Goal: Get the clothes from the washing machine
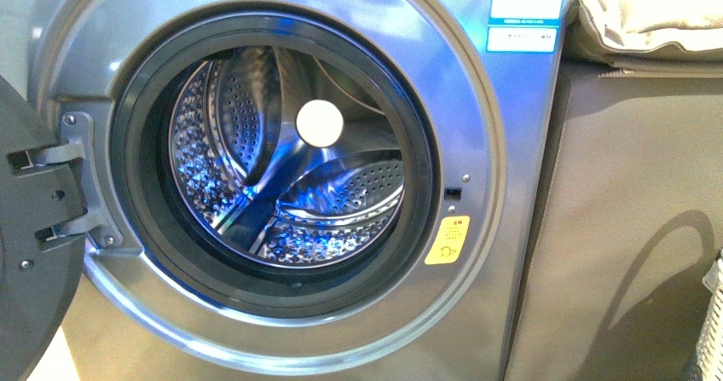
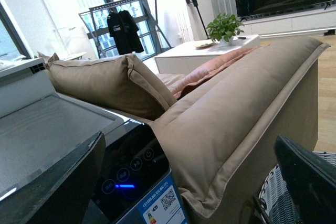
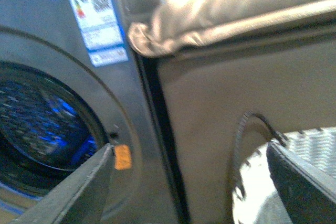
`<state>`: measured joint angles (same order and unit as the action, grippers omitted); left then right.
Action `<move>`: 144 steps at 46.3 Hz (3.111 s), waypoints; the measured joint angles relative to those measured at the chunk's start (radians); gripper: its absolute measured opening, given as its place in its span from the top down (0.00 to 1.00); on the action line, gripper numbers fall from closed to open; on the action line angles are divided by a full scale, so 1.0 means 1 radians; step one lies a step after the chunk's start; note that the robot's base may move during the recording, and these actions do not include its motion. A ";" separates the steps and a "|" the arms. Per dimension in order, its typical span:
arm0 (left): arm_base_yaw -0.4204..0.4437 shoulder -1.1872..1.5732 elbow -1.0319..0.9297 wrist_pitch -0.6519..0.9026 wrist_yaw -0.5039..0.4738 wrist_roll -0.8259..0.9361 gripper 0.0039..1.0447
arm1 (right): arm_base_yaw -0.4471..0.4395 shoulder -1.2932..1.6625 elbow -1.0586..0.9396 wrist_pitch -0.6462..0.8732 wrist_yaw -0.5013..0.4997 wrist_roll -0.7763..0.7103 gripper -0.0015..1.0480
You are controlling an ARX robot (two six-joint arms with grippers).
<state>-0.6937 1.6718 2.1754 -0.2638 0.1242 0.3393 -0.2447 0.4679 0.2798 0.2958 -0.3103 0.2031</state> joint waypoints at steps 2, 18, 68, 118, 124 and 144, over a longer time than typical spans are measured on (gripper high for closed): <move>0.000 0.000 0.000 0.000 0.000 0.000 0.06 | 0.140 -0.088 -0.046 -0.120 0.188 -0.086 0.28; 0.000 0.000 0.002 0.000 0.002 0.000 0.06 | 0.241 -0.214 -0.172 -0.148 0.307 -0.196 0.92; 0.511 -1.123 -1.885 0.525 -0.290 -0.340 0.97 | 0.241 -0.463 -0.274 -0.298 0.309 -0.200 0.98; 0.692 -1.490 -2.167 0.445 -0.125 -0.341 0.97 | 0.241 -0.463 -0.274 -0.298 0.309 -0.200 0.98; 0.692 -1.656 -2.166 0.272 -0.124 -0.341 0.97 | 0.241 -0.463 -0.274 -0.298 0.309 -0.200 0.98; 0.692 -1.667 -2.166 0.266 -0.124 -0.342 0.95 | 0.241 -0.463 -0.274 -0.298 0.309 -0.200 0.98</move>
<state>-0.0017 0.0044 0.0090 0.0021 0.0002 -0.0025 -0.0040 0.0044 0.0055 -0.0021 -0.0013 0.0029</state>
